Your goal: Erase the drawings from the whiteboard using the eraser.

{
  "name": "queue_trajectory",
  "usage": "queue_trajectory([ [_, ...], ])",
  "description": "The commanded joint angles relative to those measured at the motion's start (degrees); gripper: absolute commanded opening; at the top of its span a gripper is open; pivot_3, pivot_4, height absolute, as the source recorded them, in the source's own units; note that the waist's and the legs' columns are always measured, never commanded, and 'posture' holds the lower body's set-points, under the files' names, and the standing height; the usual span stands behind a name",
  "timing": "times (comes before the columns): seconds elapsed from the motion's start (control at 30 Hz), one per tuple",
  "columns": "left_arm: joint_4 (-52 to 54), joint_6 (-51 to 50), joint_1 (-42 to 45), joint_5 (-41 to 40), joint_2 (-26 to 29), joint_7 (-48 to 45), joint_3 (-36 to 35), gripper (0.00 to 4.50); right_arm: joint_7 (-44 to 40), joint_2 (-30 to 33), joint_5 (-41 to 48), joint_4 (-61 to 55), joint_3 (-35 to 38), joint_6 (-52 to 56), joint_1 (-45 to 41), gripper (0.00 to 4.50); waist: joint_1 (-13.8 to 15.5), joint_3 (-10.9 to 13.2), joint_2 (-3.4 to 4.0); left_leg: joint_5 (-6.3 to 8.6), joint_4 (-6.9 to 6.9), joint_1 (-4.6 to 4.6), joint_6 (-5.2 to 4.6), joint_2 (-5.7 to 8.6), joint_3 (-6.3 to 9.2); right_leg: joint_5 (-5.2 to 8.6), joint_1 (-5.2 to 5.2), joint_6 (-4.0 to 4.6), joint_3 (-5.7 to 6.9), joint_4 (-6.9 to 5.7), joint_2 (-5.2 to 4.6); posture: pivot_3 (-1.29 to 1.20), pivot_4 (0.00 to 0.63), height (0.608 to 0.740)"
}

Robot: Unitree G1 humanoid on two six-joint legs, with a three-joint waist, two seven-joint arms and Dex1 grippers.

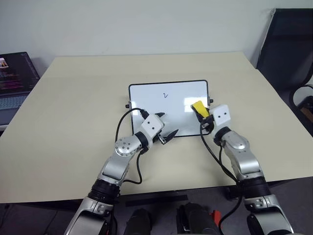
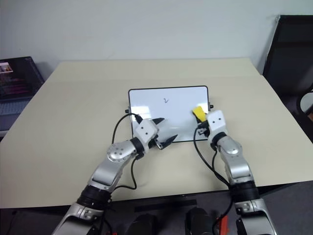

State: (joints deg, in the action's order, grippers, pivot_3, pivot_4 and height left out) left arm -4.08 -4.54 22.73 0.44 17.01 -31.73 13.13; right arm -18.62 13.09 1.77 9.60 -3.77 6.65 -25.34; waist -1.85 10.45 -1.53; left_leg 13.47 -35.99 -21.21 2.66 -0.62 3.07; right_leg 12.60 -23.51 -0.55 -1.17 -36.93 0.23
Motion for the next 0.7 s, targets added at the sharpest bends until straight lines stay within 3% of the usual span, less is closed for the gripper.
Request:
queue_trajectory([
  [0.03,0.73,1.00,0.77,0.42,-0.05,0.58,-0.82,4.50,0.56,-0.53,-1.69,2.00,-0.95,-1.55,-3.29,1.29,0.02,0.00,0.00,0.00,0.00,-0.08,0.00,0.00,0.00,0.00,-0.08,-0.01,-0.01,-0.01,0.00,0.00,0.150,0.740],
  [0.3,1.92,0.42,-0.27,0.54,0.43,1.24,-1.44,4.50,2.45,1.43,-5.61,-0.36,-1.67,12.91,-4.12,1.29,0.04,-0.01,0.00,-0.01,-0.08,0.19,-0.01,-0.01,0.01,0.00,0.16,0.01,-0.01,-0.07,0.00,0.00,0.150,0.740],
  [0.7,1.02,0.57,0.26,0.27,0.43,1.24,-1.29,4.50,0.66,6.28,-5.64,-14.66,-1.06,21.39,7.58,1.29,0.19,-0.03,-0.04,0.00,-0.07,0.23,0.00,0.01,0.03,0.20,0.24,0.32,0.01,0.01,-0.05,0.00,0.150,0.740],
])
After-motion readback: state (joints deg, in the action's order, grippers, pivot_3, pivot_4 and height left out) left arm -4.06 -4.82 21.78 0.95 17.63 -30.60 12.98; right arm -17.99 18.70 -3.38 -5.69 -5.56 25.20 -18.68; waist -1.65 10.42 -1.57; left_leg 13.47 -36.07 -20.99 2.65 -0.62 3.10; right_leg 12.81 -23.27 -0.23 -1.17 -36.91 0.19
